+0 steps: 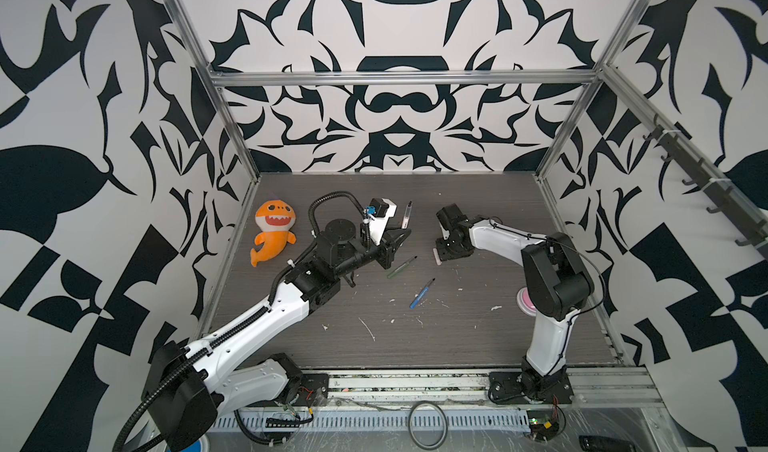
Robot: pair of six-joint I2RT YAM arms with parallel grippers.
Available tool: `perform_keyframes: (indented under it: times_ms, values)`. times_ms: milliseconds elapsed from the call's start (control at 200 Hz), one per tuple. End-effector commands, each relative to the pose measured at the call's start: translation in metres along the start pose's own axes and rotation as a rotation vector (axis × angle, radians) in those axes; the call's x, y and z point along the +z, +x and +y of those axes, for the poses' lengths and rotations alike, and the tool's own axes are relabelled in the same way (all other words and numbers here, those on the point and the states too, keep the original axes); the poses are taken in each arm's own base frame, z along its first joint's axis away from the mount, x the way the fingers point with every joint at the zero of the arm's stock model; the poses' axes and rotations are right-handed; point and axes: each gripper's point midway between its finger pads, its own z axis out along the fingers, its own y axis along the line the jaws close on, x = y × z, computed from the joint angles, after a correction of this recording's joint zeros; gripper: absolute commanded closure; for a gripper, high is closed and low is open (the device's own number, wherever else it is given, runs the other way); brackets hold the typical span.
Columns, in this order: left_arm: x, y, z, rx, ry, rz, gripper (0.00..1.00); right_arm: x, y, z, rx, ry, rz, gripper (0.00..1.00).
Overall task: Insert the pens into the pen caps
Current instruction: 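Lower the open right gripper around the pink cap, then align and close the right gripper on the pink cap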
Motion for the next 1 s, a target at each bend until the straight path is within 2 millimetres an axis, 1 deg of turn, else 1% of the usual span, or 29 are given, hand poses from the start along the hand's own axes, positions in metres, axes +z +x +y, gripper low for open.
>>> perform_keyframes:
  times_ms: [0, 40, 75, 130, 175, 225, 245, 330, 460, 580, 770, 870, 995]
  values:
    - [-0.002, -0.015, -0.005, 0.012, 0.016, -0.033, 0.93, -0.036, -0.018, 0.004, 0.017, -0.064, -0.077, 0.51]
    - [-0.002, -0.015, -0.006, 0.011, 0.019, -0.035, 0.93, -0.039, -0.019, 0.008, 0.025, -0.109, -0.078, 0.54]
    - [-0.001, -0.014, -0.006, 0.009, 0.023, -0.031, 0.93, -0.041, -0.019, 0.013, 0.032, -0.155, -0.074, 0.58]
    - [0.0, -0.014, -0.008, 0.007, 0.031, -0.029, 0.94, -0.041, -0.02, 0.018, 0.048, -0.216, -0.067, 0.71]
    - [0.0, -0.013, -0.008, 0.006, 0.032, -0.028, 0.93, -0.039, -0.02, 0.018, 0.068, -0.243, -0.056, 0.82]
    - [0.0, -0.013, -0.008, 0.003, 0.032, -0.027, 0.94, -0.036, -0.019, 0.02, 0.077, -0.276, -0.045, 0.89]
    - [0.0, -0.013, -0.008, 0.002, 0.033, -0.029, 0.94, -0.035, -0.018, 0.02, 0.081, -0.28, -0.042, 0.9]
    - [0.001, -0.012, -0.009, -0.002, 0.042, -0.028, 0.94, -0.028, -0.015, 0.02, 0.076, -0.286, -0.02, 0.89]
    - [0.001, -0.012, -0.01, -0.002, 0.049, -0.028, 0.94, -0.019, -0.009, 0.024, 0.059, -0.3, 0.014, 0.77]
    - [0.0, -0.013, -0.011, -0.003, 0.051, -0.029, 0.94, -0.01, -0.001, 0.027, 0.048, -0.312, 0.059, 0.74]
    - [0.002, -0.011, -0.01, -0.007, 0.049, -0.025, 0.94, -0.014, -0.002, 0.03, 0.055, -0.336, 0.046, 0.74]
    - [0.002, -0.01, -0.01, -0.009, 0.053, -0.02, 0.94, -0.013, -0.002, 0.03, 0.059, -0.334, 0.047, 0.74]
    - [0.003, -0.009, -0.01, -0.011, 0.053, -0.017, 0.94, -0.018, -0.008, 0.034, 0.076, -0.361, 0.012, 0.74]
